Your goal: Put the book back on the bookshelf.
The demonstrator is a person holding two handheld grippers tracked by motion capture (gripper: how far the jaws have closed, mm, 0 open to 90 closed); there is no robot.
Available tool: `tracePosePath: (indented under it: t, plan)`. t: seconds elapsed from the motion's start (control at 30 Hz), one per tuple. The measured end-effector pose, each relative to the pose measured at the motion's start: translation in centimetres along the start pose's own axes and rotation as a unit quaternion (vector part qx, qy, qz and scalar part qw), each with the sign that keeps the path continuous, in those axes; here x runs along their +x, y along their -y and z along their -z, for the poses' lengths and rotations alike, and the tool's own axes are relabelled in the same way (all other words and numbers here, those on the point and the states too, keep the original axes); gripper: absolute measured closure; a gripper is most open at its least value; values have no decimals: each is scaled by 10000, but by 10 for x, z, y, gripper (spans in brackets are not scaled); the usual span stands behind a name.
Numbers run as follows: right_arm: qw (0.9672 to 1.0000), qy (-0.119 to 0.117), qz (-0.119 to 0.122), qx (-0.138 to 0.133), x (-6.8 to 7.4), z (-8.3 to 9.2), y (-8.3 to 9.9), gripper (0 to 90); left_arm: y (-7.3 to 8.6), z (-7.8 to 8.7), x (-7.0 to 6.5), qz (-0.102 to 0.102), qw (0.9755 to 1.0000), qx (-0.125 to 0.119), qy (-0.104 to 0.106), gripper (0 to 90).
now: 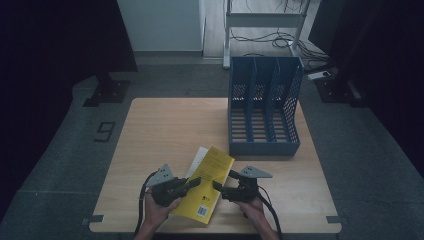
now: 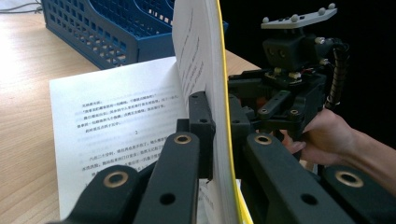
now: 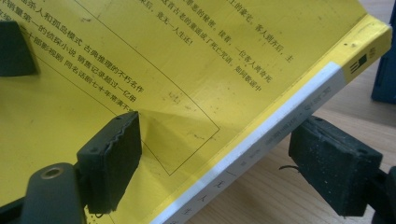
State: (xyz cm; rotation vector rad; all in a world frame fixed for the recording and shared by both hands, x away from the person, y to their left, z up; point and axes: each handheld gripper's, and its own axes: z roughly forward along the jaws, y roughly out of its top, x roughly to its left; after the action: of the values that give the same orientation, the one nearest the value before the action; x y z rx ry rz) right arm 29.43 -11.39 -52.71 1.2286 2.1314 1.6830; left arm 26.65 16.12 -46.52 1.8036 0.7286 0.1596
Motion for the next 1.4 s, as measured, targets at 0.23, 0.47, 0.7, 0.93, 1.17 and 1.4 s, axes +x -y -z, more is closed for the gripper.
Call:
tracePosePath:
  t: [0.23, 0.47, 0.7, 0.93, 1.17, 1.4]
  plan:
    - [9985, 281, 369, -277, 10, 7, -3, 186, -1, 5, 1, -58, 10000, 18, 28, 862]
    - [9983, 268, 392, -350, 8, 12, -4, 254, -1, 5, 2, -40, 10000, 72, 11, 862]
    - [9973, 323, 490, -436, 9, 13, -3, 280, 1, 6, 6, 49, 10000, 85, -19, 861]
    - [9971, 332, 490, -471, 8, 15, -3, 341, 3, 5, 11, 116, 9998, 138, -96, 861]
    - [9958, 392, 593, -578, 9, 19, -5, 403, 5, 4, 15, 149, 9996, 190, -149, 860]
    - [9945, 182, 737, -726, 13, 27, -10, 434, 8, 3, 20, 253, 9993, 252, -148, 859]
